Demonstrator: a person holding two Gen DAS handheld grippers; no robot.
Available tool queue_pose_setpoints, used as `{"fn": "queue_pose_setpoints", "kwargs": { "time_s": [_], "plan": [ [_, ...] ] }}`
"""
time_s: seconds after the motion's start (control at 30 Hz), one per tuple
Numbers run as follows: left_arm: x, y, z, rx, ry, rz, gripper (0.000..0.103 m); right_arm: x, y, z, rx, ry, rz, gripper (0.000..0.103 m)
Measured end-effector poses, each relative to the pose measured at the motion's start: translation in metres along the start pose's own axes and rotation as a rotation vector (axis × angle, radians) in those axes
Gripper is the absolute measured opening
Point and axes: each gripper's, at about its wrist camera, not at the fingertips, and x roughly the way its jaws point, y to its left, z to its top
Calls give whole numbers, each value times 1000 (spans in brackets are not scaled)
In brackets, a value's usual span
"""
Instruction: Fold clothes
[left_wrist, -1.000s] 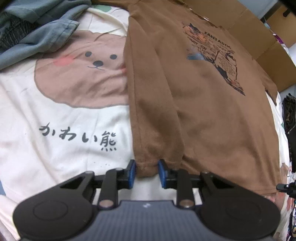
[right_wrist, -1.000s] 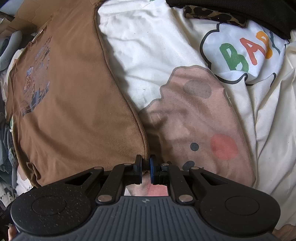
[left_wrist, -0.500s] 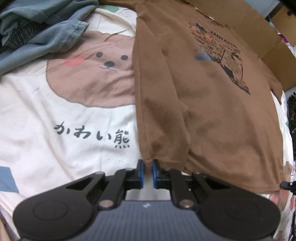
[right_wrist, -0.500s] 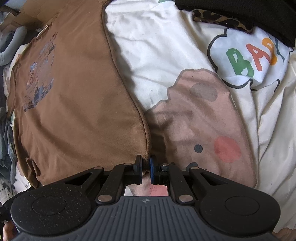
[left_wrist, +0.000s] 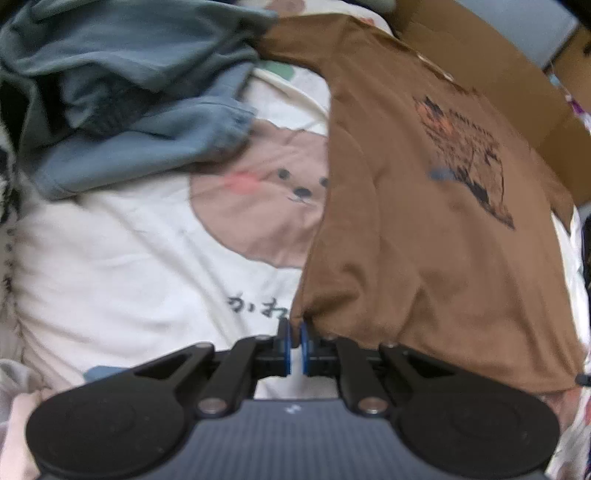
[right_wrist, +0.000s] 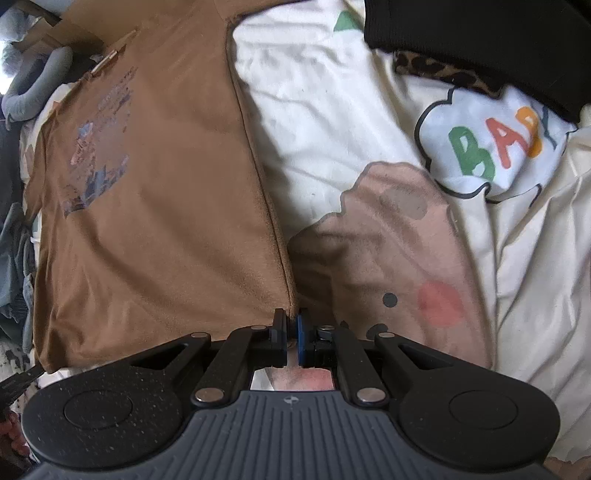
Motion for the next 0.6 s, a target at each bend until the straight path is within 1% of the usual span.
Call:
{"fn": "queue_pose_setpoints", "kwargs": {
  "time_s": [0.13, 0.3, 0.4, 0.53, 0.6],
  "plan": [
    [-19, 9, 9, -22, -13, -12, 5, -16, 1, -1, -2, -19, 4, 2],
    [-44, 8, 21, -43, -35, -41, 4, -41, 10, 0, -10, -53, 27, 2],
    [-66, 6, 29, -55, -56, -69, 4, -59, 18, 4, -19, -77, 46, 2],
    [-86, 11, 34, -118, -69, -129, 4, -82, 26, 10, -42, -104, 67, 2],
    [-85, 15, 34, -124, -64, -123, 4, -90, 29, 11, -58, -110, 71, 2]
  ]
}}
